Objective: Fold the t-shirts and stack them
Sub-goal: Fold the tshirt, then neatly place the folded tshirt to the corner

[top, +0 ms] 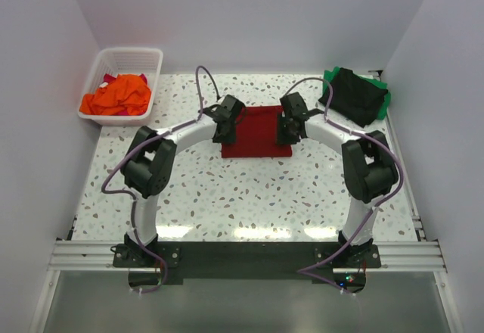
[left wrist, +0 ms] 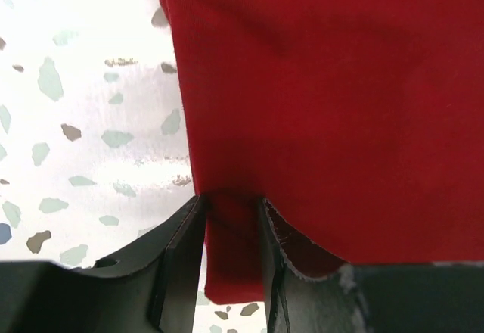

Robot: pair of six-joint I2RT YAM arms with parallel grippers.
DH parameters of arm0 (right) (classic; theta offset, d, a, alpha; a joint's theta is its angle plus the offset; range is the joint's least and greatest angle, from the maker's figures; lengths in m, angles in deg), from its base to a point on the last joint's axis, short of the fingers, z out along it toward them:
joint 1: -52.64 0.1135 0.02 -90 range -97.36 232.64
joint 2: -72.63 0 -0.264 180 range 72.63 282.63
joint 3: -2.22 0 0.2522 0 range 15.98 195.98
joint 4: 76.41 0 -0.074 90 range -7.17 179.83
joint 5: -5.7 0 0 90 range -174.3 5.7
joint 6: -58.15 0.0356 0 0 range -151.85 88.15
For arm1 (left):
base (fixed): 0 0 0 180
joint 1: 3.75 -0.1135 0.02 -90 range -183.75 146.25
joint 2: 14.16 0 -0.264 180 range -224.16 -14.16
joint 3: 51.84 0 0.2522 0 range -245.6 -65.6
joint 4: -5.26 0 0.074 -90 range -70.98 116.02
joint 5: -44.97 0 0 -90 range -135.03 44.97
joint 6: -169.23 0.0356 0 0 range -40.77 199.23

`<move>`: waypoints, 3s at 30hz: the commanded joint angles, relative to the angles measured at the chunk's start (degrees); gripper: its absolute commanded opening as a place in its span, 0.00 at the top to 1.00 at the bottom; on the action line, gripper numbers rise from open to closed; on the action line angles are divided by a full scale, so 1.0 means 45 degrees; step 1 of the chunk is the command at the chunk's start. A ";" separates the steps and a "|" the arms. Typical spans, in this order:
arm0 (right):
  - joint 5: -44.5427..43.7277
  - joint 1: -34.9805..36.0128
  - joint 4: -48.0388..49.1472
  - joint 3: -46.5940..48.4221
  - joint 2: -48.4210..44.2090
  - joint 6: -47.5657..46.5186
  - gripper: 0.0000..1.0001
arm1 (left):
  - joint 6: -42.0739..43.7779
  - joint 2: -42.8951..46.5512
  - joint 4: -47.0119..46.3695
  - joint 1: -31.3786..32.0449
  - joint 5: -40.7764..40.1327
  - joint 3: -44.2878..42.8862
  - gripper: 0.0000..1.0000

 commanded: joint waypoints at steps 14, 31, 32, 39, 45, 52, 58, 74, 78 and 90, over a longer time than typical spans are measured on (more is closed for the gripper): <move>0.0176 0.0225 0.0628 -0.2769 -0.1144 0.0407 0.73 | -0.0822 -0.0027 -0.0333 0.0134 -0.0007 0.2382 0.64; -0.2188 0.0362 0.0140 -0.2476 -0.5479 -0.0217 0.63 | -0.0121 0.4873 -0.1857 0.0154 -0.2706 0.3339 0.60; -0.2091 0.0362 0.0062 -0.2553 -0.5636 -0.0237 0.61 | -0.0041 0.5089 -0.1857 0.0173 -0.2510 0.3417 0.58; -0.2789 0.1219 -0.0427 -0.3256 -0.7178 -0.0374 0.57 | 0.0584 0.7488 -0.1992 0.0893 -0.1843 0.4451 0.51; -0.3223 0.1846 -0.0739 -0.3901 -0.8585 -0.0550 0.56 | 0.0760 0.8683 -0.2443 0.1267 -0.2215 0.5663 0.46; -0.3223 0.2158 -0.0895 -0.4078 -0.9250 -0.0569 0.54 | 0.0410 0.8665 -0.1877 0.1637 -0.2508 0.5742 0.45; -0.3282 0.2237 -0.1071 -0.4117 -0.9465 -0.0667 0.54 | 0.0077 0.8704 -0.1935 0.1892 -0.2469 0.5722 0.45; -0.2910 0.2237 -0.0623 -0.3550 -0.8177 -0.0882 0.52 | -0.0647 0.8899 -0.1427 0.1911 -0.2117 0.5527 0.45; -0.2931 0.2237 -0.0310 -0.3667 -0.7593 -0.0707 0.50 | -0.0471 0.9094 -0.1272 0.1892 -0.2098 0.5546 0.44; -0.0295 0.0403 0.3147 -0.3183 -0.4117 0.0252 0.46 | 0.0133 1.0207 -0.1114 0.1892 -0.1083 0.6073 0.44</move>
